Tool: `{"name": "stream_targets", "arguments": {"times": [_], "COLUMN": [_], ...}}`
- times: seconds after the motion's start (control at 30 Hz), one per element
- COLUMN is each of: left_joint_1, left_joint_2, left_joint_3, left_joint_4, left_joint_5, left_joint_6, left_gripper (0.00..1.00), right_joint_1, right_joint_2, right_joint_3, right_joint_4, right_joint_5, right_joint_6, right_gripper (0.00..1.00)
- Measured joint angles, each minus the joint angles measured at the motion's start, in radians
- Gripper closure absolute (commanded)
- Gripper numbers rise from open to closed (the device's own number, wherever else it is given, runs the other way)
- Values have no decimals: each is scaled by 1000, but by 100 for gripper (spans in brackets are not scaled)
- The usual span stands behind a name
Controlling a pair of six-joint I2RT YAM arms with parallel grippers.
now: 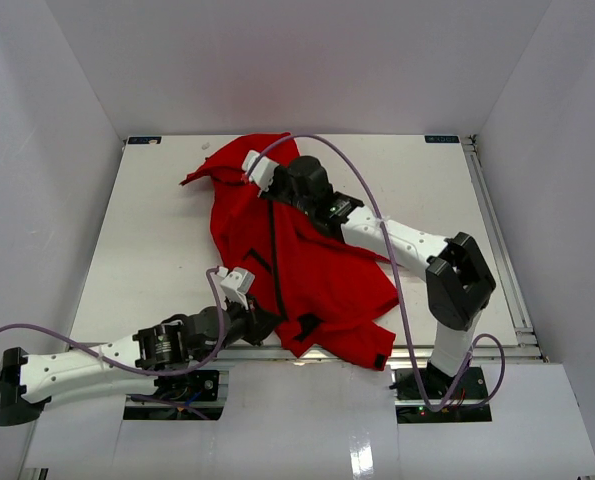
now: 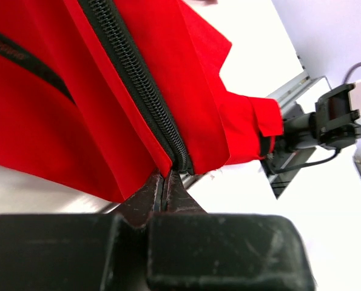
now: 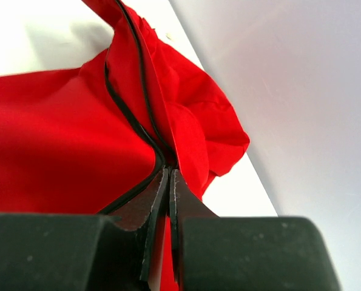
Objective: Zip up the jacket
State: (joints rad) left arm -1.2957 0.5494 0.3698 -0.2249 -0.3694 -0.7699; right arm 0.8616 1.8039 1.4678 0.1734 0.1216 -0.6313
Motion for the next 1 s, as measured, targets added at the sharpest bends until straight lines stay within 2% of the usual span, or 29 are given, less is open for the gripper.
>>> {"name": "stream_targets", "arguments": {"times": [0.3, 0.63, 1.0], "left_joint_1": [1, 5, 5], "left_joint_2": [57, 44, 44], "left_joint_3": [2, 3, -16], "left_joint_4": [68, 169, 209], "left_joint_5": [-15, 7, 184], "left_joint_6": [52, 179, 292], "left_gripper": [100, 100, 100], "right_joint_1": [-201, -311, -377], "right_joint_2": [231, 449, 598], "right_joint_3": [299, 606, 671], "right_joint_4": [-16, 37, 328], "right_joint_5": [-130, -235, -263], "right_joint_6": [37, 44, 26], "right_gripper": [92, 92, 92]}}
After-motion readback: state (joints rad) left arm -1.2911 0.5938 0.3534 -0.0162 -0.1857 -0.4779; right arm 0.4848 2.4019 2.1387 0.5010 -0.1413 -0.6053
